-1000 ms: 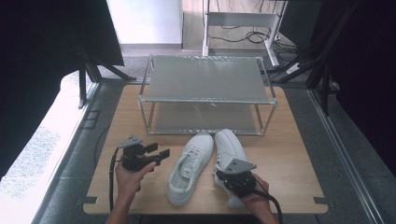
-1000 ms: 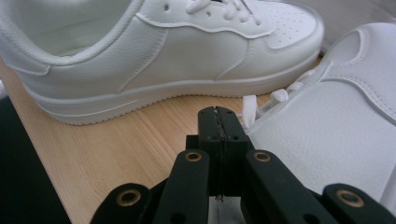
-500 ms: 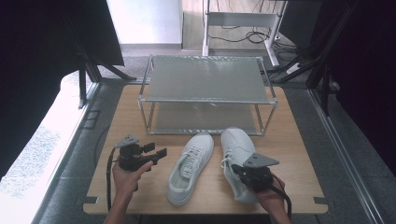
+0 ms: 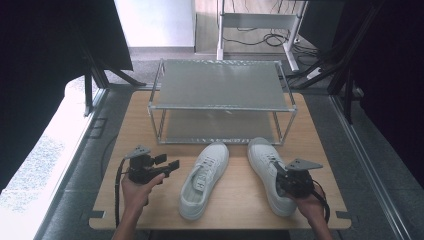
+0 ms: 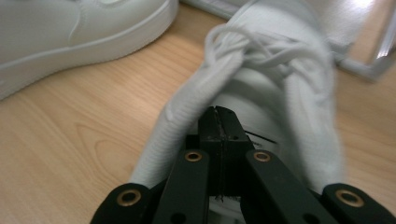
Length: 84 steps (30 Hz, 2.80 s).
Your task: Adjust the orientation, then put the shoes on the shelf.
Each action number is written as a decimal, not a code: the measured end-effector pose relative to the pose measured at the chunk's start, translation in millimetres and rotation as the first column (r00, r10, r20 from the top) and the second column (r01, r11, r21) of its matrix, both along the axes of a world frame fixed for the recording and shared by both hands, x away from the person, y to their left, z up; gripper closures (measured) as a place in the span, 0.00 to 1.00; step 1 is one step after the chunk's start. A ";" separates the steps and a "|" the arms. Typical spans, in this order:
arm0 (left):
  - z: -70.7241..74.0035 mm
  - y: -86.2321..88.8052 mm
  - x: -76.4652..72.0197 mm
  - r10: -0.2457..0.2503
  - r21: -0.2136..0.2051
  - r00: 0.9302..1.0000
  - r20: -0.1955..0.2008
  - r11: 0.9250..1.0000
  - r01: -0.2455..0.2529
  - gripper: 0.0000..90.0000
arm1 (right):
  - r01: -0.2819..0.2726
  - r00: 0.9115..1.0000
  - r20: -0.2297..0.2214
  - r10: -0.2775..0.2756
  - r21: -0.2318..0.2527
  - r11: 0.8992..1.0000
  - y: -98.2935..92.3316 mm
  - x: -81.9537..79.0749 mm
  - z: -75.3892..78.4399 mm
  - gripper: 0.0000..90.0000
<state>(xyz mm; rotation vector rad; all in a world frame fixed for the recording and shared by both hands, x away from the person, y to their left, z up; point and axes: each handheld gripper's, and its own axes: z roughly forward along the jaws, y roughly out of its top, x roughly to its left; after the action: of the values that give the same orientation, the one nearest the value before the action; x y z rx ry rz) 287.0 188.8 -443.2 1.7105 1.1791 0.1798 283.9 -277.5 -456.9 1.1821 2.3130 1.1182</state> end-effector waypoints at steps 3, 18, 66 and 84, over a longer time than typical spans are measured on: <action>0.5 1.2 -0.2 0.002 -0.002 1.000 0.001 1.000 -0.002 0.37 | 0.000 1.000 0.014 0.001 -0.038 0.999 4.1 -1.2 2.0 1.00; 3.2 6.0 -2.2 0.006 -0.015 1.000 0.004 1.000 -0.006 0.38 | -0.051 0.992 0.118 0.049 0.015 0.999 23.2 -36.3 41.5 1.00; 23.1 -25.1 -8.6 -0.073 0.034 0.996 0.056 0.997 0.071 0.40 | 0.052 0.979 0.189 -0.074 0.117 0.992 -25.0 1.5 52.2 0.53; 8.6 -52.5 -8.4 -0.124 0.134 0.992 0.002 0.983 0.123 0.49 | 0.091 0.987 0.127 -0.103 0.093 0.991 -30.5 8.6 28.8 0.51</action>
<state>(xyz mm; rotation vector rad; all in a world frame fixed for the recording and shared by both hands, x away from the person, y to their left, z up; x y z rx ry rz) 278.6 136.3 -434.6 1.8916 1.0693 0.1954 292.4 -308.0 -428.1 1.1994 2.1047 1.2338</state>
